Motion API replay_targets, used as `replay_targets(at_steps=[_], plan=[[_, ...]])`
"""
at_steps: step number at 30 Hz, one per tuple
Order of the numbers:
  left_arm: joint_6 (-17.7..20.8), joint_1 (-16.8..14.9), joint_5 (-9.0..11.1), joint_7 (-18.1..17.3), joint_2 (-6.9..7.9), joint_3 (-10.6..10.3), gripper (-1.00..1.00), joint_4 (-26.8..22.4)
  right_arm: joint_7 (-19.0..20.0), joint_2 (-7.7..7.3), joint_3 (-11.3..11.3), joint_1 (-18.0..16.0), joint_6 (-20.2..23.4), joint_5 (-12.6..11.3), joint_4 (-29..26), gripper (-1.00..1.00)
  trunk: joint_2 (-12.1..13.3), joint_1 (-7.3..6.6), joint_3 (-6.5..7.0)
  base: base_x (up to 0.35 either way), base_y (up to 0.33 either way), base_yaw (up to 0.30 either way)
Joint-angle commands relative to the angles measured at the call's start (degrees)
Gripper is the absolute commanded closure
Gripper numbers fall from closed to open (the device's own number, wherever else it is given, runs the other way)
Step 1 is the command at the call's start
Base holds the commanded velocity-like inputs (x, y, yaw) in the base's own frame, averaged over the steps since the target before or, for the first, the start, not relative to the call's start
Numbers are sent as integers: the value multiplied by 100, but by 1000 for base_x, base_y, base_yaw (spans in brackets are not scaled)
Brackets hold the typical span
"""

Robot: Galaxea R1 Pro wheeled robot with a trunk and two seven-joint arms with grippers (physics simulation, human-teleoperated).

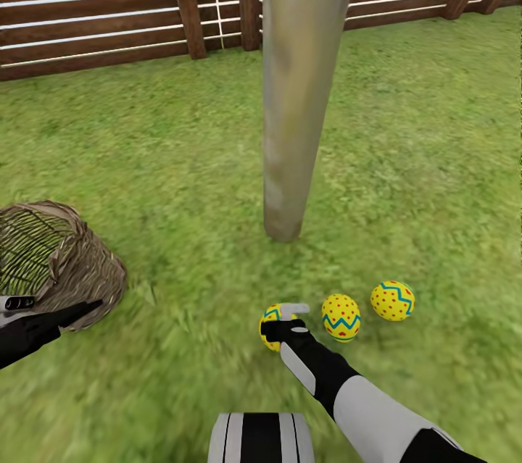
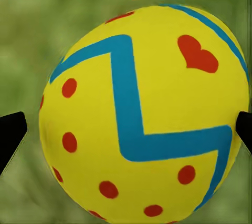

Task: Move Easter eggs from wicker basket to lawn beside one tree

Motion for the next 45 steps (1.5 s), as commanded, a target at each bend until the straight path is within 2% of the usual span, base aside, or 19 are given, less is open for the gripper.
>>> replay_targets(at_steps=[1,14,18,21,34,45], plan=[[62,-1,-8,-26,1,3,-100,-1,-42,0,25,-3,20,-25,-4,-100,0,-3,19,0,0,0],[107,-3,-11,-26,14,-14,-100,-1,-16,0,7,-8,35,-59,-134,-100,17,-37,307,0,0,0],[123,-9,-34,-26,46,-23,-100,-1,-18,0,-2,-2,113,-92,-664,-100,23,-47,396,0,0,0],[170,-21,-58,-26,69,-25,-100,-1,-18,0,-3,-7,150,-97,-781,-100,27,-55,462,0,0,0],[187,-36,-61,-26,72,-41,-100,-1,16,0,-15,-8,118,-115,-803,-100,44,-88,750,-71,0,0],[187,-36,-61,-26,72,-49,-100,-1,16,0,-11,-8,98,-115,-804,-100,59,-117,994,-284,64,0]])
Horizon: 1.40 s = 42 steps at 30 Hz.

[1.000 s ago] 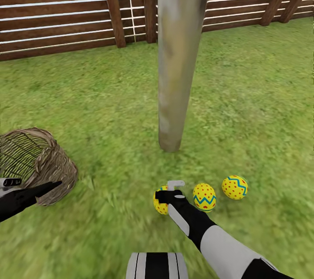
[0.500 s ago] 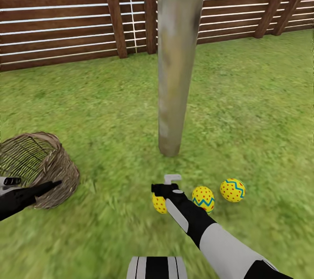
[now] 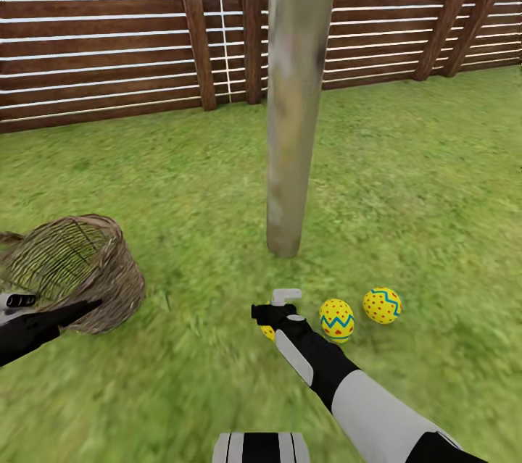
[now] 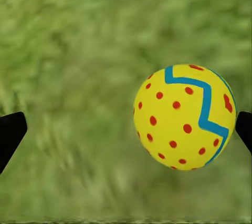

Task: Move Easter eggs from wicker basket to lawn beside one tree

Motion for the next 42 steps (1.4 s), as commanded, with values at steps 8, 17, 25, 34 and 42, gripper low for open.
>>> replay_targets(at_steps=[8,17,25,34,42], plan=[[61,-1,-8,-26,1,2,-100,0,-44,0,18,-5,17,-34,-5,-100,9,-25,174,-313,80,0],[61,-1,-8,-26,1,2,-100,0,-44,0,18,-5,17,-34,-5,-100,334,-204,339,-213,20,0],[61,-1,-8,-26,1,4,-100,0,-44,0,19,-5,25,-34,-5,-100,655,-380,483,-14,0,0],[61,-1,-8,-26,1,9,-100,0,-44,0,19,-5,26,-34,-5,-100,1015,-578,645,0,0,0],[61,-1,-8,-26,1,9,-100,0,-44,0,19,-5,18,-34,-5,-100,1336,-753,788,0,0,0]])
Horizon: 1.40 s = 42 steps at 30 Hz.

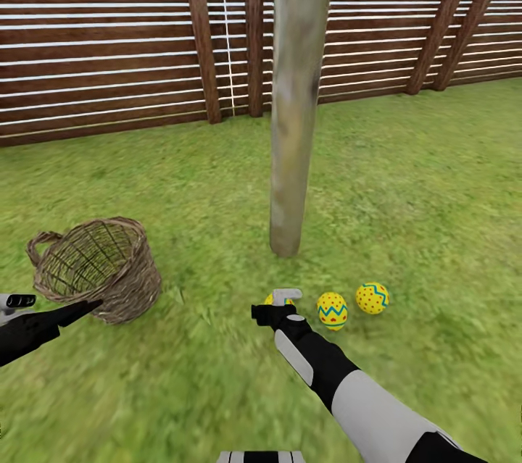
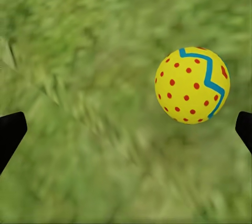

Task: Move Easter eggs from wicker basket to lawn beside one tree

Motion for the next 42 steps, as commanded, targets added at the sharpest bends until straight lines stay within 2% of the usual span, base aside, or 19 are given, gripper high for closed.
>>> replay_targets(at_steps=[1,35,42], plan=[[61,-1,-8,-26,1,3,-100,-1,-44,0,17,-5,17,-33,-5,-100,40,-23,14,0,0,0],[61,-1,-8,-26,10,4,-100,-1,-59,0,25,-5,4,-33,2,-100,1403,-770,923,0,0,0],[61,-1,-8,-26,10,4,-100,-1,-53,0,25,-5,-1,-33,3,-100,1684,-924,1064,0,0,0]])
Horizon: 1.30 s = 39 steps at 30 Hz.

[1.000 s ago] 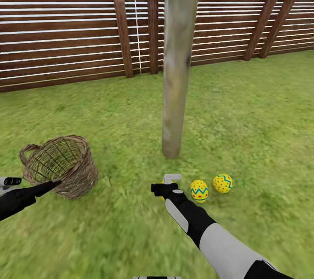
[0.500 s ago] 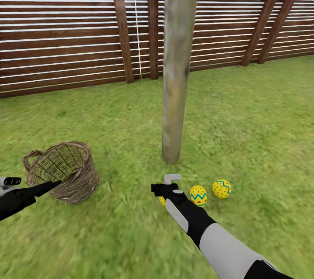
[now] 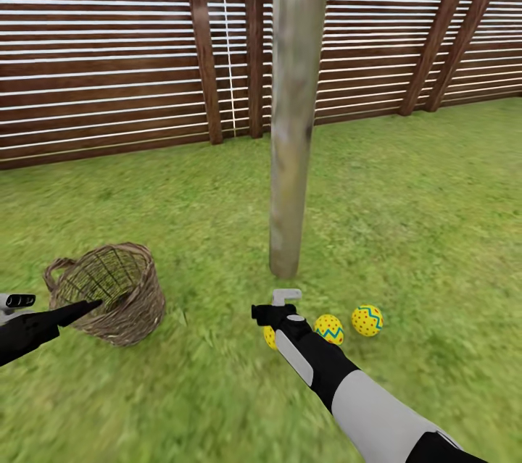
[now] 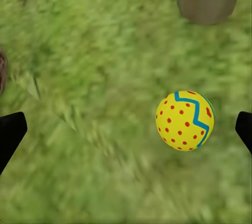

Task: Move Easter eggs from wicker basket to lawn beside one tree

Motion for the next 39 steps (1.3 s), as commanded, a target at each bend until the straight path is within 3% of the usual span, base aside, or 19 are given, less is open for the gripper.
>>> replay_targets(at_steps=[1,39], plan=[[61,-2,-8,-26,2,2,-100,-1,-43,0,17,-5,18,-32,-7,-100,40,-23,14,0,0,0],[61,-2,-17,-26,2,2,-100,-1,-43,0,17,-5,17,-32,-5,-100,1564,-858,696,0,0,0]])
